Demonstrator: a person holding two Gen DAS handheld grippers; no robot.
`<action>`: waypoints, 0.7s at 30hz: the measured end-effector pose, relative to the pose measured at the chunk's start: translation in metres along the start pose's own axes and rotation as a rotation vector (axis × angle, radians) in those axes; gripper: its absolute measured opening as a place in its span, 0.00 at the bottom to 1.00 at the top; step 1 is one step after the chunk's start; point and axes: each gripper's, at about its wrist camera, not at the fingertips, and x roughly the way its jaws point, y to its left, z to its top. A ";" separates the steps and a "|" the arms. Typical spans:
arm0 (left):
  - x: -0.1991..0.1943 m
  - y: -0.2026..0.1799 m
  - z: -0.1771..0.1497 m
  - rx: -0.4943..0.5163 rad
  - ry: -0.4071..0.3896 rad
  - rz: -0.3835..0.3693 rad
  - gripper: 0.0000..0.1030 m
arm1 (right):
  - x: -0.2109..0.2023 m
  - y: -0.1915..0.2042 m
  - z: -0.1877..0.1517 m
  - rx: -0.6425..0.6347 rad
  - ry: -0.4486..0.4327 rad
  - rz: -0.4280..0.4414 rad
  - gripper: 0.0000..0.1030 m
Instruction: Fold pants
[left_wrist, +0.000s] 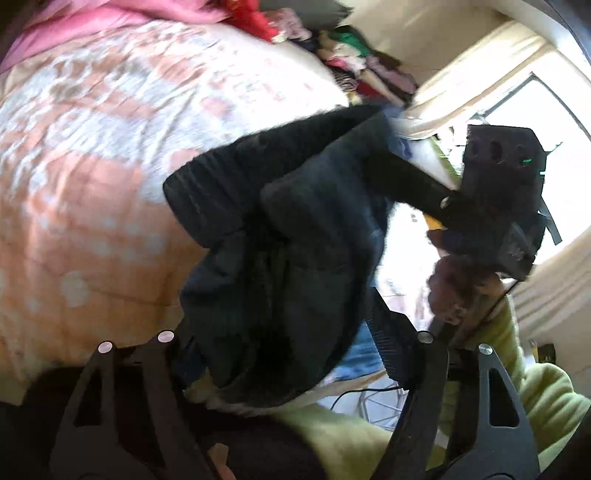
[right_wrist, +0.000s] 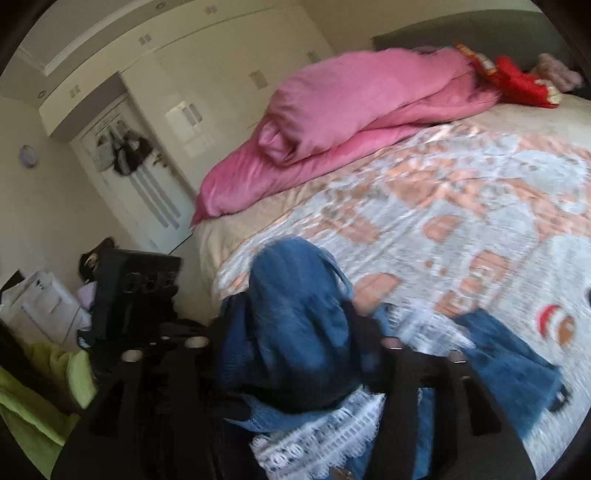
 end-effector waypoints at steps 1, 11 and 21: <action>0.003 -0.009 -0.002 0.035 0.004 -0.012 0.64 | -0.008 -0.004 -0.005 0.019 -0.015 -0.021 0.62; 0.053 -0.053 -0.031 0.221 0.155 0.012 0.66 | -0.055 -0.037 -0.078 0.258 -0.043 -0.217 0.91; 0.070 -0.061 -0.038 0.271 0.193 0.052 0.74 | -0.020 -0.035 -0.093 0.282 0.126 -0.266 0.44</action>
